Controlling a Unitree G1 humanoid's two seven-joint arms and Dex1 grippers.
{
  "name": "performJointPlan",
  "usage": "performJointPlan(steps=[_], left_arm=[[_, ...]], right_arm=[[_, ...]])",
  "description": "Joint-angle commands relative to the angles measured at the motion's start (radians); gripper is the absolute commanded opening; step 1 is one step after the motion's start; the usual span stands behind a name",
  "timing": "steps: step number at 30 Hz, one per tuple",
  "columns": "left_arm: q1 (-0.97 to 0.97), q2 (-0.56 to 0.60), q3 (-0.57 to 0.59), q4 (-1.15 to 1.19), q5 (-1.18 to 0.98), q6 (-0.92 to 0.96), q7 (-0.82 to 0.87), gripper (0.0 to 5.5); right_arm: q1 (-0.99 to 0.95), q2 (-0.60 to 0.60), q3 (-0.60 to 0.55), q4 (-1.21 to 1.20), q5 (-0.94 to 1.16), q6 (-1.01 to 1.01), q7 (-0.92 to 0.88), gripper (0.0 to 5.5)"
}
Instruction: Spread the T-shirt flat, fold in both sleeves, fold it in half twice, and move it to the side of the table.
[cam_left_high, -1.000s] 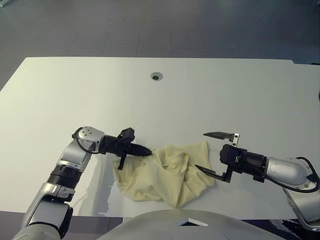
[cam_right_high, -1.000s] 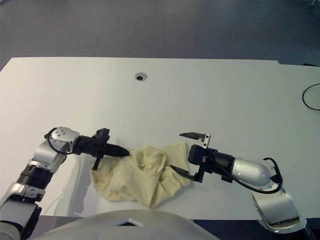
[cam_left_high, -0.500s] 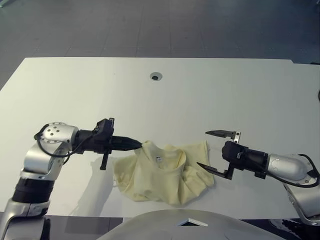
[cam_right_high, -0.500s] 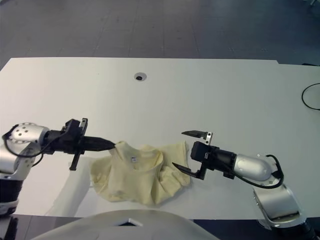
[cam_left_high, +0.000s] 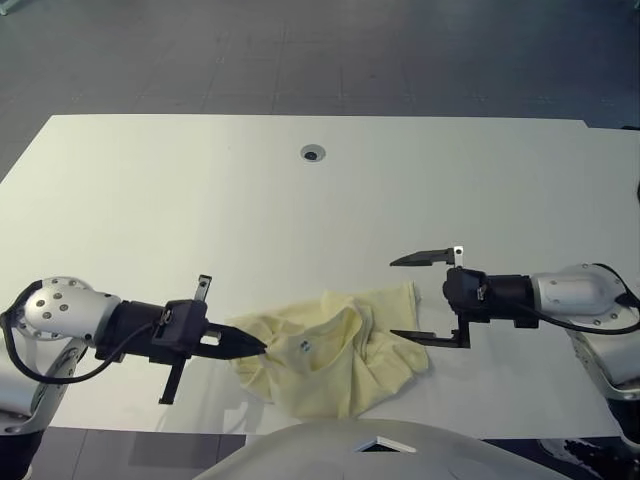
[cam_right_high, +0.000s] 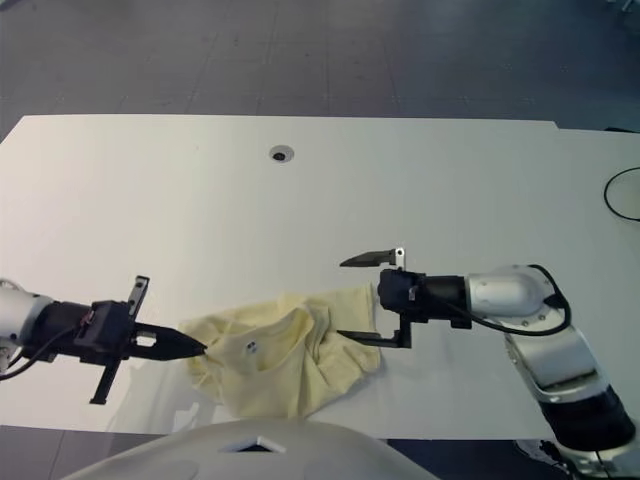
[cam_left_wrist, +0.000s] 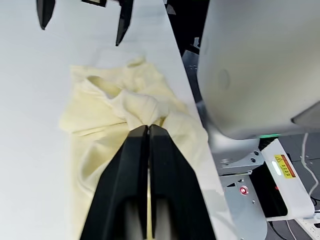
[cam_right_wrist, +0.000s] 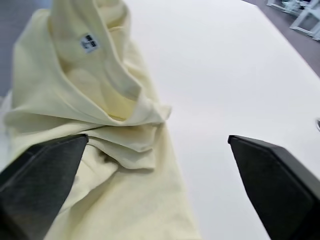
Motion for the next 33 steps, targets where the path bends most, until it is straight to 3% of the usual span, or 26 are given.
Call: performJointPlan(steps=[1, 5, 10, 33], left_arm=[[0.022, 0.03, 0.019, -0.031, 0.008, -0.015, 0.007, 0.0], [0.041, 0.038, 0.023, -0.044, 0.017, -0.025, 0.014, 0.0], [0.067, 0.049, 0.02, -0.074, 0.014, -0.031, 0.026, 0.0], [0.097, 0.05, 0.0, -0.095, 0.008, -0.036, 0.056, 0.0]], right_arm=[[-0.135, -0.024, 0.088, 0.083, -0.051, -0.042, 0.111, 4.85], [-0.277, 0.025, 0.161, 0.194, -0.1, -0.074, 0.16, 5.35], [-0.387, 0.088, 0.252, 0.309, -0.184, -0.162, 0.196, 5.38], [-0.481, 0.279, 0.383, 0.369, -0.267, -0.213, 0.192, 1.82]])
